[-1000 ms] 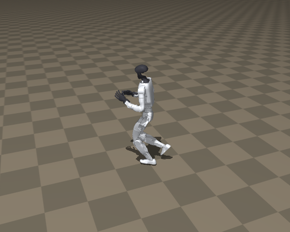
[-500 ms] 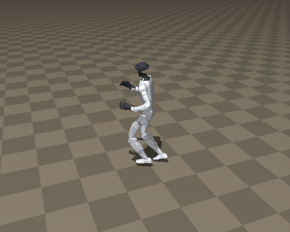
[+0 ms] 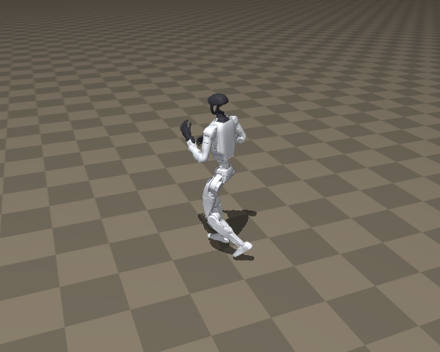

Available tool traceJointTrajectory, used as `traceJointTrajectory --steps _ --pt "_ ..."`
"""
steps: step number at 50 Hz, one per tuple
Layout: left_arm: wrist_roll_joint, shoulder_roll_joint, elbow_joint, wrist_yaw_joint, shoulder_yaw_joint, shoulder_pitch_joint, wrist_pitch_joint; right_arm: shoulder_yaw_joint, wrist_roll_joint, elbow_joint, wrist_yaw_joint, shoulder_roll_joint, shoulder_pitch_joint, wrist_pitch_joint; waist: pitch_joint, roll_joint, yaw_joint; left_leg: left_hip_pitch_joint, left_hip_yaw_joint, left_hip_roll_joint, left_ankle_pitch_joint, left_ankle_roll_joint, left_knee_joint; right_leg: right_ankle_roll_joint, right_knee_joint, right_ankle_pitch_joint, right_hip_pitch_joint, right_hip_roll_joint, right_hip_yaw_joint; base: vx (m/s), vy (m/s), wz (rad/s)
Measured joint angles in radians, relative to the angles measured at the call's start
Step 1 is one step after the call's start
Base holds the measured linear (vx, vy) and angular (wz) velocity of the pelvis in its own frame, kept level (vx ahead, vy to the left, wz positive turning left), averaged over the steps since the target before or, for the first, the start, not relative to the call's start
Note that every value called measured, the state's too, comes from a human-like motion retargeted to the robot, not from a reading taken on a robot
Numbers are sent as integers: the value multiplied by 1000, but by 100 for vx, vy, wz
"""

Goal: Run

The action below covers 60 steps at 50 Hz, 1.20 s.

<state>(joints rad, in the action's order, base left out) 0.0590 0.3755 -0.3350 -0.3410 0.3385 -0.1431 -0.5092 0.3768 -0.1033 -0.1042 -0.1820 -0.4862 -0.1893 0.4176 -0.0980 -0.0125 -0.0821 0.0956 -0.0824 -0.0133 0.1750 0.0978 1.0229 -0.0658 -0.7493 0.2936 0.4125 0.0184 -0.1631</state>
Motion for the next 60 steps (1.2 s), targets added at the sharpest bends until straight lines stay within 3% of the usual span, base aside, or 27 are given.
traceJointTrajectory --steps 4,6,10,13,16,19,23,25,28,31,33,40,50,55,60 --pt "-23 9 74 53 32 76 42 0 -12 -40 -33 7 88 -1 -56 -3 56 18 -11 66 127 -54 281 102 -205 195 -26 18 7 -1 -4 -36" --pt "-25 18 140 81 26 111 64 -7 -5 -64 -53 22 171 0 -91 -21 93 66 -21 86 196 -103 355 121 -253 248 -50 11 17 -1 -3 -44" --pt "-56 47 197 114 -26 236 70 -26 88 -159 -66 81 275 21 -97 -73 170 196 -31 54 262 -164 254 59 -198 154 -111 -15 48 1 0 -68" --pt "-98 60 175 133 -70 358 62 -20 176 -235 -49 104 274 45 -67 -115 204 248 -21 -26 194 -136 8 -27 -159 -17 -130 -54 76 3 4 -84" --pt "-145 62 142 141 -92 431 70 -8 228 -271 -30 103 261 71 -39 -166 188 251 -13 -131 81 -104 -239 -77 -236 -101 -114 -143 88 4 5 -75" --pt "-174 70 106 140 -94 444 79 2 263 -276 -24 100 232 76 -32 -198 148 232 4 -211 79 -116 -297 -72 -406 -82 -100 -224 98 5 6 -70" --pt "-131 110 76 131 -73 354 83 5 284 -205 -23 108 175 43 -53 -216 81 212 14 -258 323 -205 -170 -45 -632 38 -71 -289 113 8 6 -60" --pt "-109 125 88 127 -62 251 89 1 305 -135 -1 117 166 19 -71 -201 61 186 7 -237 376 -215 -163 -18 -649 84 -49 -286 106 10 5 -77" --pt "-146 93 89 164 -47 190 87 9 365 -66 55 124 122 -8 -50 -164 32 115 -6 -191 238 -144 -256 16 -494 96 -50 -257 69 11 3 -101" --pt "-198 70 83 233 -29 202 78 23 403 -21 99 135 84 -26 -6 -143 19 78 -17 -158 19 -52 -368 11 -286 31 -72 -224 33 8 1 -126" --pt "-223 71 83 275 -11 217 73 33 418 -5 123 139 74 -33 18 -131 24 78 -26 -137 -49 -20 -403 2 -181 -11 -84 -200 17 5 2 -158" --pt "-250 97 122 353 48 270 77 88 431 -32 153 127 116 -27 60 -122 53 67 -57 -102 -14 -44 -415 -4 -65 -39 -100 -151 21 2 2 -179" --pt "-144 121 281 321 80 307 70 172 416 -57 149 137 259 -11 49 -131 61 52 -86 -95 157 -99 -300 17 -152 89 -91 -141 57 1 1 -184" --pt "-175 114 320 323 27 392 69 194 483 -78 186 140 253 -21 85 -120 96 121 -75 -74 47 -77 -298 -1 -96 -18 -74 -124 50 0 -2 -270" --pt "-229 94 338 356 -22 502 81 201 521 -88 222 130 235 -25 137 -128 135 179 -10 -130 -55 -54 -396 -7 -99 -55 -23 -156 66 0 -1 -339"
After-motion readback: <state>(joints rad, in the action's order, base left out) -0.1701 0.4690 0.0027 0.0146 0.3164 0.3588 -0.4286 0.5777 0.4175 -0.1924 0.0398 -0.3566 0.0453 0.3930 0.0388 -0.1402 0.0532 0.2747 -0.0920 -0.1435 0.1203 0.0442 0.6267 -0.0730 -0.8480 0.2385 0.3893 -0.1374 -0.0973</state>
